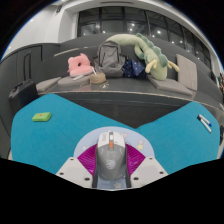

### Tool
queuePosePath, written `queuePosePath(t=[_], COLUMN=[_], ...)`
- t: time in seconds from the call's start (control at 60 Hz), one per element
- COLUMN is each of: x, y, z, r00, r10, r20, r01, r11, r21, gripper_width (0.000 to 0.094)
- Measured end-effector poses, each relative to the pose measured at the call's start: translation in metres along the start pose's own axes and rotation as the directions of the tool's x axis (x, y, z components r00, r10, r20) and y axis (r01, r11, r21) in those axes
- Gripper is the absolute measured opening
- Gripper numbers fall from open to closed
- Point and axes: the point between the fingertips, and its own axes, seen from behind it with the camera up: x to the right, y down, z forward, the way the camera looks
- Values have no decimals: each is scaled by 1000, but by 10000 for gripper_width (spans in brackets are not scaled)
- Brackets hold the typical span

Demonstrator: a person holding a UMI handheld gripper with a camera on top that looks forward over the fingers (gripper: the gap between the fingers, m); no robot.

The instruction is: Arrange mouse

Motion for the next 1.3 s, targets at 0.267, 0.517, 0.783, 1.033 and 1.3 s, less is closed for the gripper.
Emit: queuePosePath(t=[0.267,0.517,0.783,1.033,1.3], x=[16,18,23,28,31], y=[-7,7,108,147,142], z=[-12,-183,-317,-353,-365], r00=[993,998,1000,999,998], r10=[-44,-7,25,19,-20], r20=[-109,-66,-13,-44,-57], r01=[50,16,-24,-15,26], r11=[997,991,996,997,993], r21=[52,134,91,77,113], gripper_width=[847,858,856,858,858])
